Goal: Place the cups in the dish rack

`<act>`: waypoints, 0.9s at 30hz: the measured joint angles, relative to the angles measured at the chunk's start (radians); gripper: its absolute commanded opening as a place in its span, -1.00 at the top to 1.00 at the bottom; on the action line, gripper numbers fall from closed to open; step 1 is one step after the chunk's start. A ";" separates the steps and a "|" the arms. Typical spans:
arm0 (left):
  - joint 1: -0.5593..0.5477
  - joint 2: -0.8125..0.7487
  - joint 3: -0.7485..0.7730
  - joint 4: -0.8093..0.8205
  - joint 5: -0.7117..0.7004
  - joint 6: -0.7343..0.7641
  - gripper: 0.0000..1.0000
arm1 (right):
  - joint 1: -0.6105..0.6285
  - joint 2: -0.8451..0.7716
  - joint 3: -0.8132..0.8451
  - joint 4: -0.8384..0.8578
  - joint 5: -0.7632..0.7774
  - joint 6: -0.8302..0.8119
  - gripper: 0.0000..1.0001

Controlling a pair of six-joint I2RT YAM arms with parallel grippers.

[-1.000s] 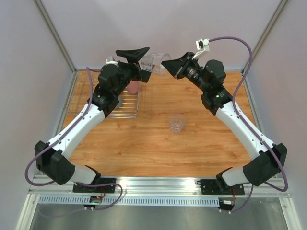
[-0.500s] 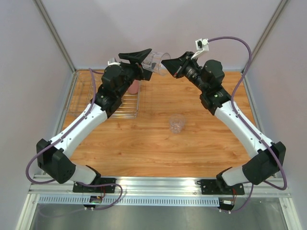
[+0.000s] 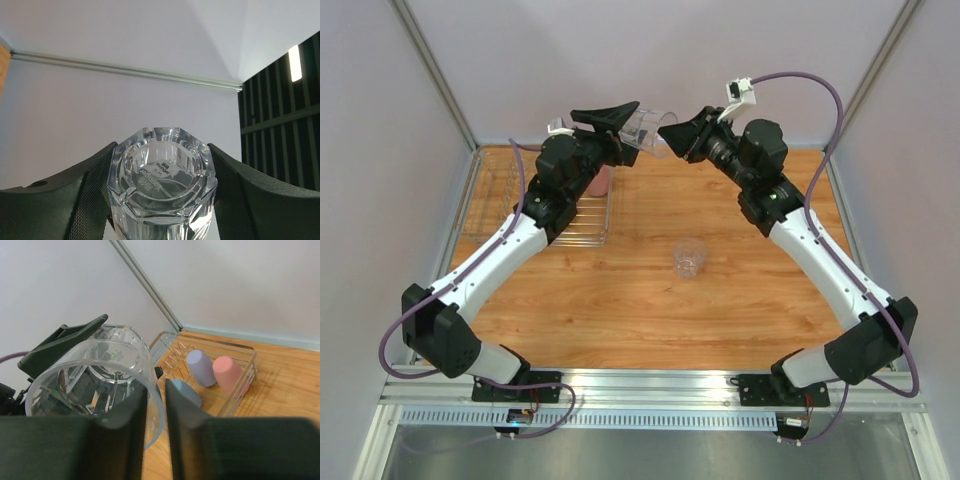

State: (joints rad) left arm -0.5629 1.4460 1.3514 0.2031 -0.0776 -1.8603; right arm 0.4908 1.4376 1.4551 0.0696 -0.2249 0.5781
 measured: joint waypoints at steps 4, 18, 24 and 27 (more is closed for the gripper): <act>0.000 0.000 0.000 -0.006 -0.022 0.056 0.32 | 0.000 0.000 0.053 -0.114 0.008 -0.015 -0.05; 0.035 -0.030 -0.019 -0.025 -0.084 0.298 0.37 | -0.128 -0.148 0.178 -0.635 0.113 -0.061 -0.40; 0.072 -0.138 -0.119 -0.064 -0.146 0.724 0.37 | -0.228 -0.298 0.119 -0.779 0.228 -0.092 -0.48; 0.091 -0.200 -0.227 -0.073 -0.171 0.909 0.37 | -0.227 -0.322 0.082 -0.804 0.252 -0.093 -0.54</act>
State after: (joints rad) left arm -0.4721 1.2461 1.1248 0.1299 -0.2485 -0.9512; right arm 0.2642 1.1152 1.5368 -0.7341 0.0269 0.4854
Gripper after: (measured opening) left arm 0.752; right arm 0.745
